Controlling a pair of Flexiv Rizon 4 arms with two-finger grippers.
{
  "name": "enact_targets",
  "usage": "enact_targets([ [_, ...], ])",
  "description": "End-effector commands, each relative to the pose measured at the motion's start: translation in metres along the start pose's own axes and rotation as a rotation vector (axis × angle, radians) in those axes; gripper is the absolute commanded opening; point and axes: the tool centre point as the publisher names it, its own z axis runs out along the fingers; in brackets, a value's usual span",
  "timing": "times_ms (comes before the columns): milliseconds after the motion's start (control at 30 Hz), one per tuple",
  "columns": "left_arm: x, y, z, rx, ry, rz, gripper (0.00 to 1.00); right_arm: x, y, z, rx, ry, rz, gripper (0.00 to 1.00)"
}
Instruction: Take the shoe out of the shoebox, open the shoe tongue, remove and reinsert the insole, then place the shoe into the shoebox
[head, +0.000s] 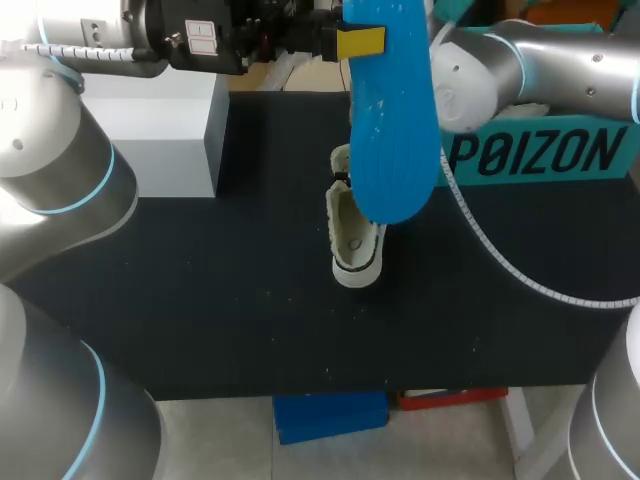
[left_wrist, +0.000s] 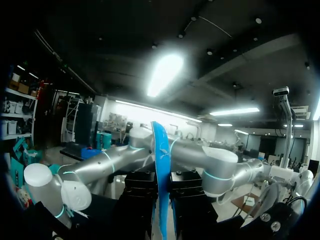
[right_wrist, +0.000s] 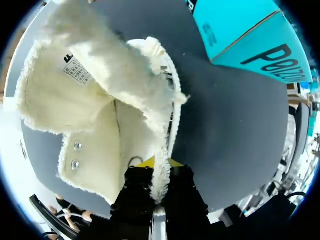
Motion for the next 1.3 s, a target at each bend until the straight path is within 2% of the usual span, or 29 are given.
enact_targets([
  [33,-0.001,0.0,0.002,0.002,-0.002,0.001,0.0,0.0,0.004,0.011,0.001,-0.002,0.002,0.0],
  [233,-0.001,0.0,0.002,0.002,-0.002,0.001,0.0,-0.01,0.002,0.016,-0.004,0.002,0.007,0.0],
  [267,-0.001,0.0,0.002,0.002,-0.002,0.001,0.0,-0.012,0.001,0.016,-0.005,0.006,0.006,0.29],
  [300,-0.001,0.0,0.002,0.002,-0.002,0.001,0.0,-0.013,-0.001,0.014,-0.009,0.009,0.009,1.0],
  [467,-0.001,0.0,0.002,0.002,-0.002,0.001,0.0,-0.016,-0.01,-0.012,-0.099,0.156,0.024,1.0],
  [667,-0.001,0.0,0.002,0.002,-0.002,0.001,0.0,-0.007,-0.023,-0.046,-0.179,0.383,-0.011,1.0],
  [767,-0.001,0.0,0.002,0.002,-0.002,0.001,0.0,0.002,-0.028,-0.065,-0.224,0.562,-0.135,1.0],
  [800,-0.001,0.0,0.002,0.002,-0.002,0.001,0.0,0.004,-0.031,-0.073,-0.257,0.547,-0.164,1.0],
  [1267,-0.001,0.0,0.002,0.002,-0.002,0.001,0.0,0.004,-0.031,-0.073,-0.257,0.547,-0.164,1.0],
  [1300,-0.001,0.0,0.002,0.002,-0.002,0.001,0.0,-0.001,-0.036,-0.075,-0.25,0.564,-0.143,1.0],
])
